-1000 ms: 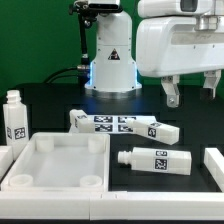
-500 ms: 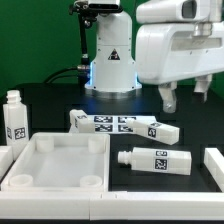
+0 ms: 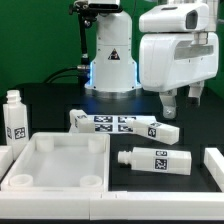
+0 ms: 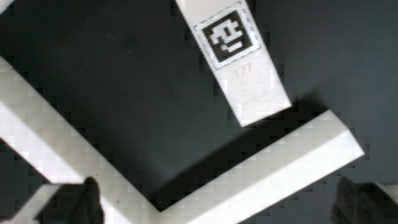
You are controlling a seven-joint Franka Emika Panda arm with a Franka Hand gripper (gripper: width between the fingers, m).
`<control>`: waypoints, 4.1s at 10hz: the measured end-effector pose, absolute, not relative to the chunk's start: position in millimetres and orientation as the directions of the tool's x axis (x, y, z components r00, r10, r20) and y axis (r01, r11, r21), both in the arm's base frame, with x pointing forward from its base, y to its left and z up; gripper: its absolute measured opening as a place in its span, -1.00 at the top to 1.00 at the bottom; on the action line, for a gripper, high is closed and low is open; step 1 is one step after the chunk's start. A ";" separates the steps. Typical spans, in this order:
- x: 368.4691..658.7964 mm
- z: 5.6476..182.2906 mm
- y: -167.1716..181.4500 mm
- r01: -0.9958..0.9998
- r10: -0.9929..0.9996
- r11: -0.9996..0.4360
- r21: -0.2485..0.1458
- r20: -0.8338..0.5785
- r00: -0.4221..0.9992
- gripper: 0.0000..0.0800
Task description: Assemble desk
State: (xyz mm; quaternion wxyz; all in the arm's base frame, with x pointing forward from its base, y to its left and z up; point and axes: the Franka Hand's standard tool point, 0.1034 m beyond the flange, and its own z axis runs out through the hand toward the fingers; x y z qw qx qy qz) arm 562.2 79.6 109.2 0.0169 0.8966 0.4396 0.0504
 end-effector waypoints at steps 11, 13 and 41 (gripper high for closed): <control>545.0 35.0 58.9 0.901 0.904 -0.425 0.084 0.081 0.419 -0.62; 539.7 15.8 55.0 0.897 0.899 -0.436 0.073 0.084 0.430 -0.62; 400.0 65.7 180.1 0.182 0.174 -0.982 -0.051 0.123 0.977 0.33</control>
Offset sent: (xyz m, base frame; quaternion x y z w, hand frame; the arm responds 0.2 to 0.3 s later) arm 0.0000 0.0000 0.0000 0.0000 0.0000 0.0000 1.0000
